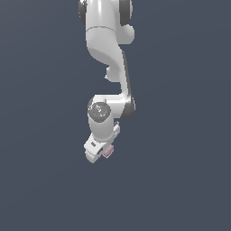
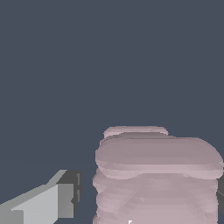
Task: Pick up the object and move it to a goal position.
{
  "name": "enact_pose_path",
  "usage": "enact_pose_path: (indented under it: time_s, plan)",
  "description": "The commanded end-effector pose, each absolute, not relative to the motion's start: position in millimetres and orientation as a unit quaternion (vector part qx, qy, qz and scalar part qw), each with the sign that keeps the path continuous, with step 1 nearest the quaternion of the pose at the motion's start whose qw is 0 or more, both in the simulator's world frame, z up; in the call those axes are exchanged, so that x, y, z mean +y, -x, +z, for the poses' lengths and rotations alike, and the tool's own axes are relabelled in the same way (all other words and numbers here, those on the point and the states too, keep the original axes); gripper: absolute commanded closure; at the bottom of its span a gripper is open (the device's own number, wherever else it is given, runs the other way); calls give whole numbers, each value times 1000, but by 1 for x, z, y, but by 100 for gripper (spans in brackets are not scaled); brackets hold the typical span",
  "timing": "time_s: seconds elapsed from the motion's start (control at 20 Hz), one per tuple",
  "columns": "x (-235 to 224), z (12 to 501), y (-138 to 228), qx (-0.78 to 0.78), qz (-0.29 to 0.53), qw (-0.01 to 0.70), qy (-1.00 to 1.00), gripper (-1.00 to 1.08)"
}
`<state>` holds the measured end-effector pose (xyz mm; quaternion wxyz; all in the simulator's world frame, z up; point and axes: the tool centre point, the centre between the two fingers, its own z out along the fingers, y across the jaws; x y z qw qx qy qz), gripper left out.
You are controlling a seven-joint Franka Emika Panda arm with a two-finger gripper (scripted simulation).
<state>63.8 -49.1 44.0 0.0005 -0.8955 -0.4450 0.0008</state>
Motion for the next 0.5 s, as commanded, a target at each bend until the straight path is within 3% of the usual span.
enact_pose_path:
  time_s: [0.0, 0.1, 0.15, 0.45]
  plan:
    - [-49, 41, -65, -445, 0, 0, 895, -92]
    - [-49, 42, -66, -445, 0, 0, 895, -92]
    - [-49, 42, -66, -445, 0, 0, 895, 108]
    - [-49, 42, -66, -445, 0, 0, 895, 108]
